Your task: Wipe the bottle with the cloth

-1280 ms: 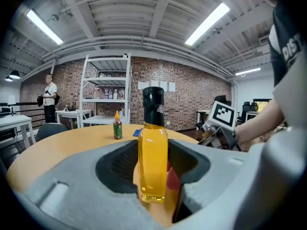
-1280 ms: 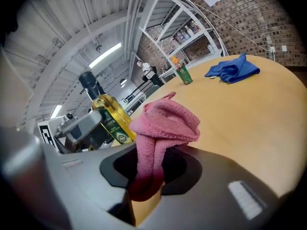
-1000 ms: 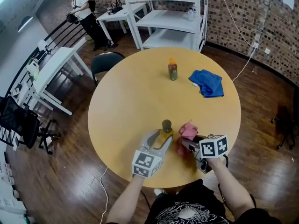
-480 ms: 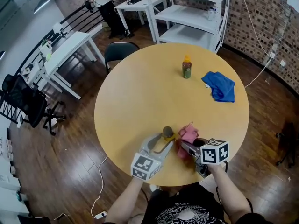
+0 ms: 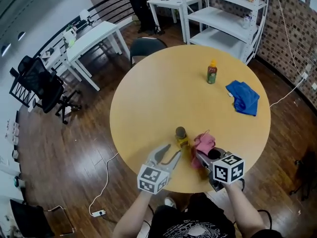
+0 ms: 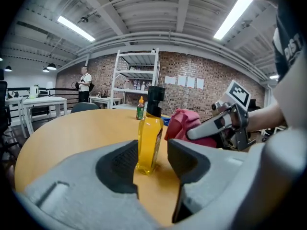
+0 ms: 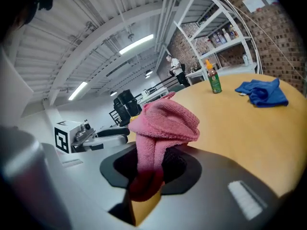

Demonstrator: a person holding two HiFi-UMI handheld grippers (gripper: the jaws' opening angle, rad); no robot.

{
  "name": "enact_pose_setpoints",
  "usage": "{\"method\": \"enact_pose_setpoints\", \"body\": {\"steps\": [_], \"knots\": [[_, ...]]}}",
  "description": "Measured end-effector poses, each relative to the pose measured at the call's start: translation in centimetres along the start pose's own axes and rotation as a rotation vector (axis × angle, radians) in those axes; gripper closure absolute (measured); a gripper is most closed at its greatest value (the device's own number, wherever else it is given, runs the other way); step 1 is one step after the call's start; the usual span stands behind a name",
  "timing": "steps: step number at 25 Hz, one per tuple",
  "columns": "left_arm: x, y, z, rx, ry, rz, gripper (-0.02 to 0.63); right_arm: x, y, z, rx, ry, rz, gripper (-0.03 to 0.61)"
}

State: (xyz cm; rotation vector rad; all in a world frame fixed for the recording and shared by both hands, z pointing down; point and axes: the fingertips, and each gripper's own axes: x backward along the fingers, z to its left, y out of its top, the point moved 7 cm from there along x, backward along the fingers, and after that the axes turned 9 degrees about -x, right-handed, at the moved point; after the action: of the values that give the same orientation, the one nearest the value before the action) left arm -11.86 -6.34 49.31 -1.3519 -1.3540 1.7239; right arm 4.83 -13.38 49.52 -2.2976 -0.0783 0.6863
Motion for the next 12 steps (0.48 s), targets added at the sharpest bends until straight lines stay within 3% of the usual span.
{"method": "enact_pose_setpoints", "body": {"steps": [1, 4, 12], "knots": [[0.6, -0.1, -0.3, 0.003, 0.008, 0.005, 0.421, 0.3, -0.2, 0.6, 0.028, -0.015, -0.017, 0.477], [2.2, -0.5, -1.2, -0.003, 0.026, 0.010, 0.611, 0.8, -1.1, 2.5, 0.108, -0.080, -0.067, 0.480], [4.4, -1.2, -3.2, -0.021, -0.012, 0.036, 0.611, 1.7, -4.1, 6.5, 0.152, -0.183, -0.155, 0.480]]}}
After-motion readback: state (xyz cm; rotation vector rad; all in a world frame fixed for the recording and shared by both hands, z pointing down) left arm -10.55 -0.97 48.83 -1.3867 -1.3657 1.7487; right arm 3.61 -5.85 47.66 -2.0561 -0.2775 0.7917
